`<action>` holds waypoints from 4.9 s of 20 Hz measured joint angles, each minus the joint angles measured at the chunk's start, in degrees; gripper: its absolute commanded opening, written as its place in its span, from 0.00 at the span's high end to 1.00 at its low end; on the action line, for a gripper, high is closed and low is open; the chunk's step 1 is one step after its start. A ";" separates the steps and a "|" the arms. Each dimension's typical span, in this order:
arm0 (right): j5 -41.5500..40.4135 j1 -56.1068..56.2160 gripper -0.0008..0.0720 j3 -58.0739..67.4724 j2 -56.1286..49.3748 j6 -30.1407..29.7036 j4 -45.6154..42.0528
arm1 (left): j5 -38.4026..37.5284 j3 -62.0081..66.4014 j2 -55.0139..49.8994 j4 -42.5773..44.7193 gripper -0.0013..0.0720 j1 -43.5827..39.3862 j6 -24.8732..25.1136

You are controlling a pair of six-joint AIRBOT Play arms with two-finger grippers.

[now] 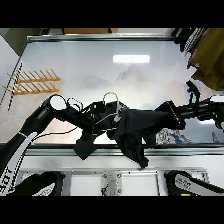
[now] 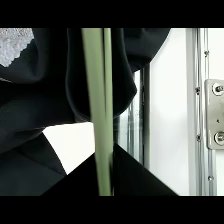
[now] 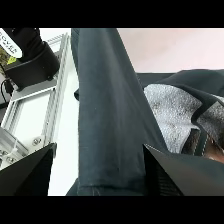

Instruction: Fold the clothes and pants, and hang the long-sleeved shirts on hangers.

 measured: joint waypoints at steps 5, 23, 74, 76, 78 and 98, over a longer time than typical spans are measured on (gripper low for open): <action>0.02 0.52 0.16 -0.02 -0.48 -0.85 0.96 | 0.02 0.00 0.00 0.00 0.97 0.00 0.00; 0.00 2.58 0.16 0.00 -0.61 -1.09 1.33 | -0.02 -0.02 -0.02 0.26 0.97 0.04 0.04; -2.49 2.62 0.98 -0.07 -0.63 -0.15 11.21 | 1.66 0.00 0.00 0.11 0.36 3.50 -12.57; -2.73 2.62 0.98 -0.07 -0.63 0.46 11.23 | 1.86 0.00 0.00 0.09 0.36 3.56 -12.81; -2.99 2.62 0.98 -0.07 -0.63 0.68 11.23 | 2.23 0.00 0.04 -0.09 0.36 4.02 -13.27; -8.70 2.62 0.98 -0.07 1.99 5.03 11.85 | 8.44 -0.07 14.36 2.82 0.37 26.25 -40.35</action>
